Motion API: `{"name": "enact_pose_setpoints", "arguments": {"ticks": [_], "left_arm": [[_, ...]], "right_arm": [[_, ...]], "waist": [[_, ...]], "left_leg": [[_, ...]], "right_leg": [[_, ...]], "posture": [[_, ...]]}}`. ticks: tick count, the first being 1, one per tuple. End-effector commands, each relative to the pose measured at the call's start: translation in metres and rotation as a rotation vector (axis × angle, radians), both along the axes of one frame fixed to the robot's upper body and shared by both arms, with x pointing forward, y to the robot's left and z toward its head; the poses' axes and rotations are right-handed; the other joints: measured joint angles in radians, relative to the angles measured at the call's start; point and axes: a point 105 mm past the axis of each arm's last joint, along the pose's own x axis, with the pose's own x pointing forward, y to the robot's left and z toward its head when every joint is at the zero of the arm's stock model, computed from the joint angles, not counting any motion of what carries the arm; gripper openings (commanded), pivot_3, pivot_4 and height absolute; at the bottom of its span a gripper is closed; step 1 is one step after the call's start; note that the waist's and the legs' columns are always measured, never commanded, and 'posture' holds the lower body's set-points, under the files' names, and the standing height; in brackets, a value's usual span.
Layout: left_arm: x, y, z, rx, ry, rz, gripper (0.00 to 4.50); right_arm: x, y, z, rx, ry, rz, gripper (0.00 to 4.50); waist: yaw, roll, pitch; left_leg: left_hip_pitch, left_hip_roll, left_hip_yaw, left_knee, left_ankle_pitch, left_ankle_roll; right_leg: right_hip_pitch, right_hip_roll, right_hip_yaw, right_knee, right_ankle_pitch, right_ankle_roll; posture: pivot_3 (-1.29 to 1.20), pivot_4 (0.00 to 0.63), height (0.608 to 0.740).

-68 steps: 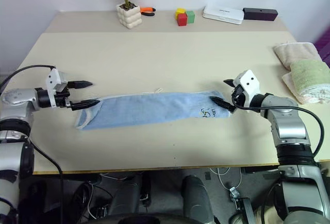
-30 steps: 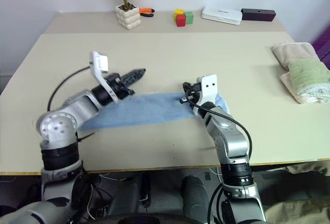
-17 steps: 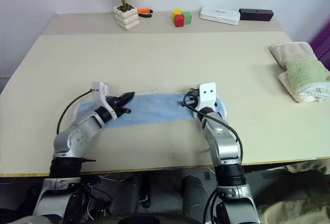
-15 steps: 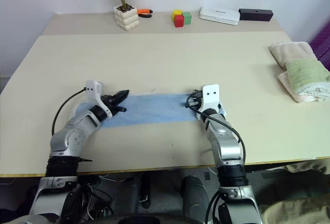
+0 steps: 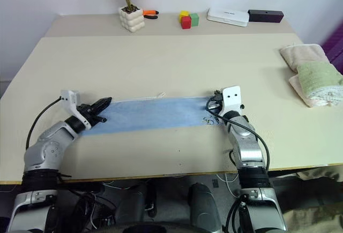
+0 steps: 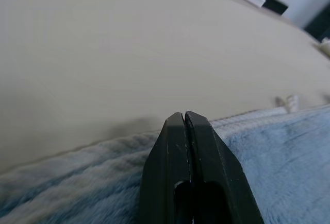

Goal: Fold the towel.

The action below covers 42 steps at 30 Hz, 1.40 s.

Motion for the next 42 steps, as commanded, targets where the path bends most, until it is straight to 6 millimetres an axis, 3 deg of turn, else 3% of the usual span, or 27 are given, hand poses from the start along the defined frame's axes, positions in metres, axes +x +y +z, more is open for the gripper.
{"name": "enact_pose_setpoints", "arguments": {"ticks": [1,3,7,9,15,18,23,26,32,42], "left_arm": [[-0.003,0.009,0.023,0.006,-0.058,-0.010,0.55],[-0.003,0.001,0.037,0.014,-0.111,-0.068,1.33],[-0.004,-0.009,0.062,0.063,-0.222,-0.177,3.42],[-0.015,-0.019,0.077,0.073,-0.320,-0.313,4.44],[-0.021,-0.014,0.081,0.139,-0.356,-0.464,4.48],[-0.029,-0.009,0.083,0.160,-0.351,-0.573,4.48],[-0.041,-0.008,0.082,0.110,-0.313,-0.739,4.48],[-0.044,-0.008,0.079,0.101,-0.293,-0.807,4.48],[-0.042,-0.010,0.079,0.111,-0.298,-0.848,4.48],[-0.047,-0.009,0.080,0.109,-0.311,-0.839,4.48]], "right_arm": [[0.000,0.003,0.023,0.036,-0.068,0.049,1.33],[0.001,-0.001,0.037,0.131,-0.088,0.034,2.36],[-0.001,-0.024,0.061,0.388,-0.084,-0.038,4.39],[-0.007,-0.032,0.065,0.555,-0.041,-0.059,4.50],[-0.040,-0.047,0.060,0.735,0.067,-0.079,4.50],[-0.071,-0.044,0.061,0.847,0.110,-0.020,4.50],[-0.108,-0.051,0.042,0.882,0.197,-0.106,4.50],[-0.119,-0.043,0.032,0.917,0.248,-0.129,4.50],[-0.129,-0.031,0.015,1.000,0.323,-0.161,4.50],[-0.121,-0.020,0.000,1.047,0.386,-0.175,4.50]], "waist": [[0.000,0.000,0.000],[0.003,0.000,0.000],[0.006,0.000,0.000],[0.005,0.000,0.000],[0.003,0.000,0.000],[0.003,0.000,0.000],[0.004,0.000,0.000],[0.001,0.000,0.000],[0.006,0.000,0.000],[0.007,0.000,0.000]], "left_leg": [[0.000,0.000,0.000,0.000,0.000,0.000],[0.000,0.000,0.000,0.000,0.000,0.000],[-0.001,0.000,0.000,0.000,0.000,0.000],[-0.001,0.000,0.000,0.000,0.000,0.000],[-0.001,0.000,0.000,-0.001,-0.001,0.001],[-0.001,0.000,0.000,-0.002,-0.001,0.001],[-0.001,0.001,0.000,-0.002,-0.002,0.002],[-0.001,0.001,0.000,-0.002,-0.002,0.002],[-0.001,0.001,0.000,-0.002,-0.002,0.003],[-0.001,0.001,-0.001,-0.002,-0.002,0.003]], "right_leg": [[0.000,0.000,0.000,0.000,0.000,0.000],[0.000,0.000,0.000,0.000,0.000,0.000],[0.000,0.000,0.000,0.000,0.000,0.000],[0.000,0.000,0.000,0.000,0.000,0.000],[-0.001,0.000,0.000,-0.001,0.000,0.000],[-0.001,0.000,0.000,-0.001,0.000,0.000],[-0.001,0.000,0.000,-0.002,0.000,-0.001],[-0.001,0.000,0.000,-0.002,-0.001,-0.003],[-0.001,0.000,0.000,-0.002,-0.001,-0.003],[-0.001,0.000,0.000,-0.003,-0.001,-0.003]], "posture": [[0.00,0.150,0.735],[0.00,0.150,0.735],[0.00,0.150,0.735],[0.00,0.150,0.735],[0.00,0.150,0.735],[0.00,0.150,0.735],[0.00,0.150,0.735],[0.00,0.150,0.735],[0.00,0.150,0.735],[0.00,0.150,0.735]]}}
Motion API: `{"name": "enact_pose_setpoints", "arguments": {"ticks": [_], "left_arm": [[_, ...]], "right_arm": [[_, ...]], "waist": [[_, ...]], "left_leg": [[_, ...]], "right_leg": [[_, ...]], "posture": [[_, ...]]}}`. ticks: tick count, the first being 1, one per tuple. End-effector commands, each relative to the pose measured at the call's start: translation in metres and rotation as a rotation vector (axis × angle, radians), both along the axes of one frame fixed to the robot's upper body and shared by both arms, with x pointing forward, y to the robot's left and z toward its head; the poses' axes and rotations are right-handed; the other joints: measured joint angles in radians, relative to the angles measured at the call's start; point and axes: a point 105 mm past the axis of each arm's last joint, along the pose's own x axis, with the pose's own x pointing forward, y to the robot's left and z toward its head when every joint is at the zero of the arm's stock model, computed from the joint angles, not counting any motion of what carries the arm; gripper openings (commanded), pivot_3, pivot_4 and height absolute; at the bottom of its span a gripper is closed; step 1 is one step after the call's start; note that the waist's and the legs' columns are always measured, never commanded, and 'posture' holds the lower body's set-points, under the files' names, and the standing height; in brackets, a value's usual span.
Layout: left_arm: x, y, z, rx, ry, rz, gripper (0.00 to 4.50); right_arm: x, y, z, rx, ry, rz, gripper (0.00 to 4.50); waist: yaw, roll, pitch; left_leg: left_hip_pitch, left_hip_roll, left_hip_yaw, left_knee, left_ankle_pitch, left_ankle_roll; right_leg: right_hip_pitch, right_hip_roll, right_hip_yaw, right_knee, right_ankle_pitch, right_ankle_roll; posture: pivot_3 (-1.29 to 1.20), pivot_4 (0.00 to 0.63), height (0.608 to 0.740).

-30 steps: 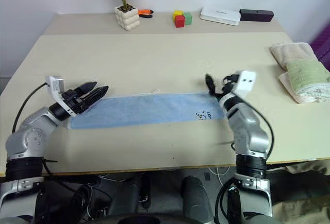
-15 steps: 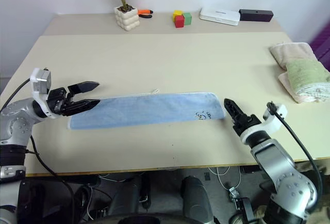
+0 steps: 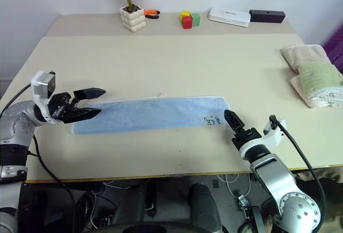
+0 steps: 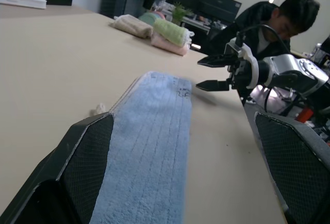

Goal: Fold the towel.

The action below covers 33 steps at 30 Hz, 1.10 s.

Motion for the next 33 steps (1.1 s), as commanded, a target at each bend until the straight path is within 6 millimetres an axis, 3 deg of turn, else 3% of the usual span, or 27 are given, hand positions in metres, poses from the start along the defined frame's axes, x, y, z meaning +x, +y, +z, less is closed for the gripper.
{"name": "enact_pose_setpoints", "arguments": {"ticks": [1,12,15,22,29,33], "left_arm": [[-0.004,0.003,0.009,0.001,-0.046,0.009,4.48],[-0.009,0.006,0.012,0.007,-0.058,0.035,4.48],[-0.010,0.006,0.013,0.015,-0.064,0.043,4.50],[-0.009,0.005,0.012,0.025,-0.070,0.051,4.50],[-0.002,0.007,0.012,0.027,-0.083,0.063,4.50],[-0.002,0.007,0.012,0.027,-0.085,0.062,4.50]], "right_arm": [[0.000,-0.002,-0.009,-0.010,0.034,-0.017,4.50],[0.030,0.013,-0.011,0.013,0.019,-0.015,4.50],[0.040,0.013,-0.016,0.009,0.039,-0.051,3.62],[0.050,0.002,-0.007,-0.020,-0.002,-0.095,0.02],[0.060,-0.038,0.015,-0.185,-0.069,-0.145,0.02],[0.061,-0.041,0.015,-0.189,-0.070,-0.148,0.02]], "waist": [[-0.001,0.000,0.000],[-0.008,-0.004,-0.003],[-0.010,-0.005,-0.004],[-0.008,-0.008,-0.006],[-0.003,-0.007,-0.006],[-0.005,-0.007,-0.006]], "left_leg": [[0.000,0.000,0.000,0.000,0.000,0.000],[0.000,0.001,0.000,0.000,0.000,0.000],[0.001,0.001,0.000,0.000,0.000,0.000],[0.000,0.001,0.001,0.000,0.000,0.000],[0.000,0.001,0.001,0.001,0.000,0.000],[0.000,0.001,0.001,0.000,0.000,0.000]], "right_leg": [[0.000,0.000,0.000,0.000,0.000,0.000],[0.000,0.000,0.000,0.000,0.000,-0.001],[0.000,0.000,0.000,0.000,0.000,-0.001],[0.000,0.000,0.000,0.000,0.000,0.000],[0.000,0.000,0.000,0.000,0.000,-0.001],[0.000,0.000,0.000,0.000,0.001,0.000]], "posture": [[0.00,0.150,0.735],[0.00,0.150,0.735],[0.00,0.150,0.735],[0.00,0.150,0.735],[0.00,0.150,0.735],[0.00,0.150,0.735]]}}
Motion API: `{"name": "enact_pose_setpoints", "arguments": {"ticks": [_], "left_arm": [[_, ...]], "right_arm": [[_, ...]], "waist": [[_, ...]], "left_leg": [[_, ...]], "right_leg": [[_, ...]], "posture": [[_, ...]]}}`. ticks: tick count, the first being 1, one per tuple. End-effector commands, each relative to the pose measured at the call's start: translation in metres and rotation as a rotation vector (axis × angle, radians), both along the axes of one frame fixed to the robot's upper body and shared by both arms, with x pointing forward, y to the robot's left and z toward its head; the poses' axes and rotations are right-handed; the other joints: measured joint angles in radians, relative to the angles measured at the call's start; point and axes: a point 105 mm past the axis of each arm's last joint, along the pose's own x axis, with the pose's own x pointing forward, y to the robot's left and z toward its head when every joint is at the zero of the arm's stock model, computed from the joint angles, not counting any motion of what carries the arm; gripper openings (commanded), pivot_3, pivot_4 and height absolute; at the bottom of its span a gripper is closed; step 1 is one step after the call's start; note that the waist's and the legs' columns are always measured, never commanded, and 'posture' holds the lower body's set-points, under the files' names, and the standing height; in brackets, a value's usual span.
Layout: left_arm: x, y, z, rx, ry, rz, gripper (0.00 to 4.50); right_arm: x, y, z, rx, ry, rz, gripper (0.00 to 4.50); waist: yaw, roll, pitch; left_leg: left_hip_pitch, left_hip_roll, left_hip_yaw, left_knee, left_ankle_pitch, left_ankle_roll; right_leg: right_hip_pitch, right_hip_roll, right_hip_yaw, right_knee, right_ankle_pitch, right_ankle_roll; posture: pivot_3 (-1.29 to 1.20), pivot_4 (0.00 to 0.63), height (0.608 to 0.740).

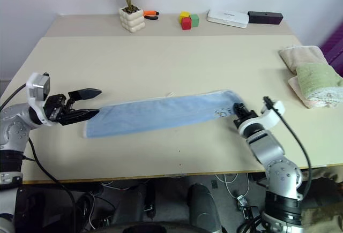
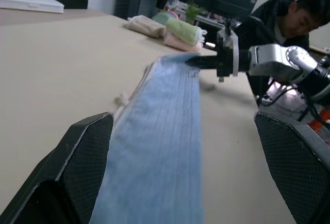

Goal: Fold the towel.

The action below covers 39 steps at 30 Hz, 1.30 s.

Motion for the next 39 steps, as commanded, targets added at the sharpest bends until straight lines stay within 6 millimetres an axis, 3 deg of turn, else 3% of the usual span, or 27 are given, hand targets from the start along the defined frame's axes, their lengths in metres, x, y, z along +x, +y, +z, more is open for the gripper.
{"name": "enact_pose_setpoints", "arguments": {"ticks": [1,7,9,14,23,24,30,34,39], "left_arm": [[0.000,-0.002,0.008,-0.004,-0.044,-0.015,4.50],[0.003,-0.004,0.006,-0.006,-0.054,-0.011,4.50],[0.003,-0.004,0.005,-0.007,-0.056,-0.009,4.50],[0.003,-0.007,0.004,-0.008,-0.060,-0.014,4.50],[0.001,-0.003,0.004,0.001,-0.065,-0.001,4.50],[0.001,-0.003,0.004,0.001,-0.066,0.001,4.50],[0.002,-0.006,0.003,-0.008,-0.053,0.001,4.50],[0.002,-0.008,0.003,-0.008,-0.066,-0.001,4.50],[0.000,-0.007,0.004,-0.003,-0.065,0.001,4.50]], "right_arm": [[-0.002,-0.017,0.012,-0.089,-0.036,-0.013,0.02],[-0.012,-0.071,0.048,-0.402,-0.109,-0.149,0.02],[-0.008,-0.071,0.058,-0.438,-0.132,-0.147,0.02],[0.001,-0.039,0.055,-0.508,-0.137,0.011,0.02],[0.002,0.031,0.082,-1.007,-0.352,0.398,0.02],[-0.003,0.047,0.083,-1.059,-0.403,0.486,0.02],[-0.031,0.102,0.061,-1.119,-0.501,0.848,0.02],[-0.029,0.109,0.058,-1.124,-0.508,0.866,0.02],[-0.032,0.126,0.032,-1.181,-0.474,0.976,0.02]], "waist": [[-0.001,0.000,0.000],[0.002,0.002,0.001],[-0.001,0.002,0.001],[-0.003,0.002,0.001],[0.001,0.002,0.001],[0.001,0.002,0.001],[0.004,0.002,0.001],[0.004,0.002,0.000],[0.002,0.002,0.001]], "left_leg": [[0.000,0.000,0.000,0.000,0.000,0.000],[0.000,-0.001,0.000,0.001,0.000,0.001],[0.000,-0.001,0.000,0.000,0.000,0.001],[0.000,-0.001,0.000,0.000,0.000,0.001],[0.000,-0.001,0.000,0.001,0.000,0.001],[0.000,-0.001,0.000,0.001,0.000,0.001],[-0.001,-0.001,0.000,0.001,0.000,0.001],[-0.001,-0.001,0.000,0.002,0.000,0.001],[-0.001,-0.001,0.000,0.001,0.000,0.001]], "right_leg": [[0.000,0.000,0.000,0.000,0.000,0.000],[0.000,-0.001,0.000,0.000,0.000,0.000],[0.000,0.000,0.000,0.000,0.000,0.001],[0.000,0.000,0.000,0.000,0.000,0.001],[0.000,0.000,0.001,0.000,0.000,0.000],[0.000,0.000,0.001,0.000,0.000,0.000],[-0.001,0.000,0.000,0.000,0.000,0.000],[0.000,0.000,0.000,0.000,0.000,-0.001],[-0.001,0.000,0.000,0.000,0.000,-0.001]], "posture": [[0.00,0.150,0.735],[0.00,0.150,0.735],[0.00,0.150,0.735],[0.00,0.150,0.735],[0.00,0.150,0.735],[0.00,0.150,0.735],[0.00,0.150,0.735],[0.00,0.150,0.735],[0.00,0.150,0.735]]}}
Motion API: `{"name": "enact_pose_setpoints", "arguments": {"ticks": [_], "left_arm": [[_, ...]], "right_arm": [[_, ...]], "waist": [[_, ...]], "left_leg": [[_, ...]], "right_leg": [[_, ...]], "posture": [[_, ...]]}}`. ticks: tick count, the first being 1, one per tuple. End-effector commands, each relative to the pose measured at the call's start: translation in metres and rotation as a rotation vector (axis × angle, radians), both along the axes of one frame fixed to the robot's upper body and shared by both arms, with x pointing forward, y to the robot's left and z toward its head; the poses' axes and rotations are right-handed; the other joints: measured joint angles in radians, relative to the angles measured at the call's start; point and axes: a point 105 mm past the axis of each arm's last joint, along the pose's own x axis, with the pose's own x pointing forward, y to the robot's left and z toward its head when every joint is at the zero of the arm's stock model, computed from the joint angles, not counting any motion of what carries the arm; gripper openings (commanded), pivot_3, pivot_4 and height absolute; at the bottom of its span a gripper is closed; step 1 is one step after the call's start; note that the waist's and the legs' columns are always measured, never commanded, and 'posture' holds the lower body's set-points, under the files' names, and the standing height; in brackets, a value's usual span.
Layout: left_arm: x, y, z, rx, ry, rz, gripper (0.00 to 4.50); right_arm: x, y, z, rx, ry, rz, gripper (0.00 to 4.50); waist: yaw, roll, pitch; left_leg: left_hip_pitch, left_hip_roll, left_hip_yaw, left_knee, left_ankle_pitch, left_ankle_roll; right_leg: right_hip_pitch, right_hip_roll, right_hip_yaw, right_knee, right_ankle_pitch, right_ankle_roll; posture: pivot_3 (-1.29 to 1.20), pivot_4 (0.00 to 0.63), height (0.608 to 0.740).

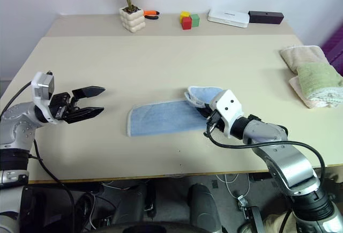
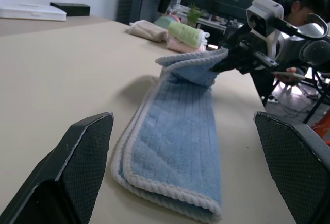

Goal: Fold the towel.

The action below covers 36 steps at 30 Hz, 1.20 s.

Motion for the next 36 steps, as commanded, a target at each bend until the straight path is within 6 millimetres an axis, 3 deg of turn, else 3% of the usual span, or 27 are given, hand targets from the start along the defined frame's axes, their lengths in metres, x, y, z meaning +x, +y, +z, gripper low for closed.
{"name": "enact_pose_setpoints", "arguments": {"ticks": [1,6,7,9,15,17,20,23,27,30,32,34,36], "left_arm": [[-0.003,0.000,0.008,0.007,-0.039,-0.004,4.50],[-0.005,0.001,0.008,0.006,-0.033,0.001,4.50],[-0.006,0.001,0.008,0.008,-0.032,0.002,4.50],[-0.006,0.001,0.008,0.009,-0.029,0.003,4.50],[-0.006,0.000,0.008,0.009,-0.027,0.007,4.50],[-0.006,0.000,0.007,0.014,-0.025,0.004,4.50],[-0.005,-0.003,0.008,0.016,-0.030,-0.004,4.50],[-0.003,-0.005,0.010,0.014,-0.038,-0.009,4.50],[-0.002,-0.007,0.009,0.015,-0.033,-0.012,4.50],[-0.005,-0.009,0.006,0.022,-0.029,-0.019,4.50],[-0.006,-0.010,0.006,0.023,-0.029,-0.022,4.50],[-0.006,-0.010,0.007,0.021,-0.030,-0.022,4.50],[-0.007,-0.010,0.007,0.022,-0.030,-0.022,4.50]], "right_arm": [[0.002,0.010,-0.006,-0.030,-0.023,0.013,0.02],[0.007,0.017,-0.019,-0.043,0.005,-0.013,0.02],[0.008,0.018,-0.020,-0.047,0.000,-0.017,0.27],[0.008,0.023,-0.021,-0.050,-0.001,-0.005,0.84],[-0.011,0.026,-0.017,-0.073,0.053,0.118,3.82],[-0.021,0.029,-0.002,-0.052,0.067,0.197,4.43],[-0.027,0.031,0.031,0.118,0.125,0.251,4.43],[0.005,0.013,0.061,0.289,0.048,0.085,4.43],[0.043,-0.012,0.053,0.360,0.010,-0.177,4.43],[0.055,-0.012,0.037,0.494,0.061,-0.279,3.21],[0.055,-0.003,0.016,0.463,0.076,-0.303,2.23],[0.057,0.004,0.008,0.544,0.109,-0.323,1.21],[0.058,0.006,-0.003,0.515,0.106,-0.340,0.18]], "waist": [[0.001,0.000,0.000],[0.001,0.000,0.000],[0.001,0.000,0.000],[0.001,0.000,0.000],[0.002,0.000,0.000],[0.002,0.000,0.000],[0.001,0.000,0.000],[0.001,0.000,0.000],[0.005,-0.001,-0.001],[0.000,-0.001,-0.001],[-0.001,0.000,0.000],[-0.002,0.000,0.000],[-0.003,0.000,0.000]], "left_leg": [[0.000,0.000,0.000,0.000,0.000,0.000],[0.000,0.000,0.000,0.001,0.000,0.000],[0.000,0.000,0.000,0.000,0.000,0.000],[0.000,0.000,0.000,0.000,0.000,0.000],[0.000,0.000,0.000,0.001,0.000,0.000],[0.000,0.000,0.000,0.001,0.000,0.000],[0.000,0.000,0.000,0.000,0.000,0.000],[0.000,0.001,0.000,0.000,0.000,0.000],[0.000,0.000,0.000,0.000,0.000,0.000],[-0.001,0.000,0.000,0.000,0.000,0.000],[-0.001,0.000,0.000,-0.001,0.000,0.000],[-0.001,0.000,0.001,-0.001,0.000,0.000],[0.000,0.000,0.001,-0.001,0.000,-0.001]], "right_leg": [[0.000,0.000,0.000,0.000,0.000,0.000],[0.000,0.000,0.000,0.000,0.000,-0.001],[0.000,0.000,0.000,0.000,0.000,-0.001],[0.000,0.000,0.000,0.000,0.000,-0.001],[0.000,0.000,0.000,0.000,0.000,-0.001],[0.000,0.000,0.000,0.000,0.000,-0.001],[0.000,0.000,0.000,0.000,0.000,-0.001],[0.000,0.000,0.000,0.000,0.000,0.000],[0.000,0.000,-0.001,0.000,0.000,0.000],[0.000,0.000,-0.001,0.000,0.001,0.001],[-0.001,0.000,-0.001,0.001,0.001,0.001],[-0.001,0.000,-0.001,0.000,0.001,0.001],[-0.001,0.000,-0.001,0.001,0.001,0.001]], "posture": [[0.00,0.150,0.735],[0.00,0.150,0.735],[0.00,0.150,0.735],[0.00,0.150,0.735],[0.00,0.150,0.735],[0.00,0.150,0.735],[0.00,0.150,0.735],[0.00,0.150,0.735],[0.00,0.150,0.735],[0.00,0.150,0.735],[0.00,0.150,0.735],[0.00,0.150,0.735],[0.00,0.150,0.735]]}}
